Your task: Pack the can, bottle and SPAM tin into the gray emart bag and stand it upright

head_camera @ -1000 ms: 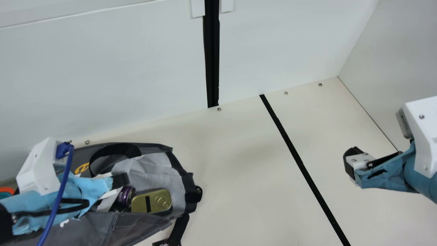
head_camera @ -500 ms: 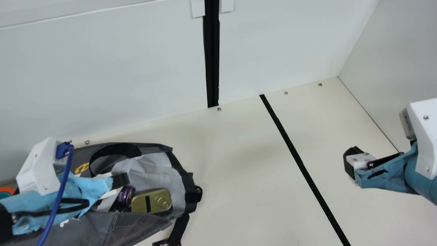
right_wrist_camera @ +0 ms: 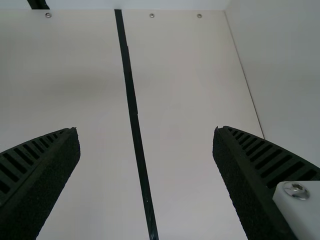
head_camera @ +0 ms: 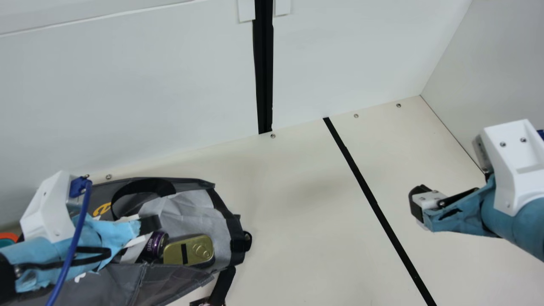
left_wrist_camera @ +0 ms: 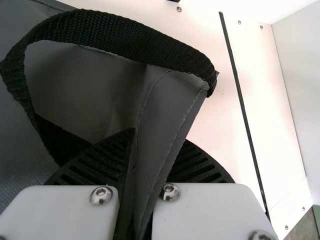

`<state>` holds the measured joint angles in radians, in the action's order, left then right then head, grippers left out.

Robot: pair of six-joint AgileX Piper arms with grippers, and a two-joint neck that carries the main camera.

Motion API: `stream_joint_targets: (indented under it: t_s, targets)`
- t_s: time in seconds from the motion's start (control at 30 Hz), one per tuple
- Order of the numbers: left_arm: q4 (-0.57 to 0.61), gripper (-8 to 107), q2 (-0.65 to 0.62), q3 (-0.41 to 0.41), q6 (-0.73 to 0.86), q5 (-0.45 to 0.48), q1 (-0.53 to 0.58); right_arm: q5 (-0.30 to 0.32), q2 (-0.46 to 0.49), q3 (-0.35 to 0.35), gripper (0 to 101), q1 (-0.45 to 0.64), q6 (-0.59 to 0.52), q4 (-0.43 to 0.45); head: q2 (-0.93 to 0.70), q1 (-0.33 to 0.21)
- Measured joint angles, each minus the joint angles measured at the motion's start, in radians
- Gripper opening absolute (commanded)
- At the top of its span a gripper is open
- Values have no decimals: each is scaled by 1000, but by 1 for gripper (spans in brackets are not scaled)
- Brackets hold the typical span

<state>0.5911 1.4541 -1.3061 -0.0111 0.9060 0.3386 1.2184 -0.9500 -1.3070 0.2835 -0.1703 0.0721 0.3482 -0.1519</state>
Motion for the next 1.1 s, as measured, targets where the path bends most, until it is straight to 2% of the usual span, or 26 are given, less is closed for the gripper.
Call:
stream_joint_targets:
  t_s: [0.37, 0.87, 1.1]
  targets:
    - [0, -8, 0, 0, 0, 0, 0, 0, -67, -5, 95, -20, -47, -72, -2, 0]
    - [0, -8, 0, 0, 0, 0, 0, 0, -171, -1, 95, 37, -222, -302, 0, 0]
    - [0, -8, 0, 0, 0, 0, 0, -39, -208, 55, 95, 67, -358, -438, -2, 0]
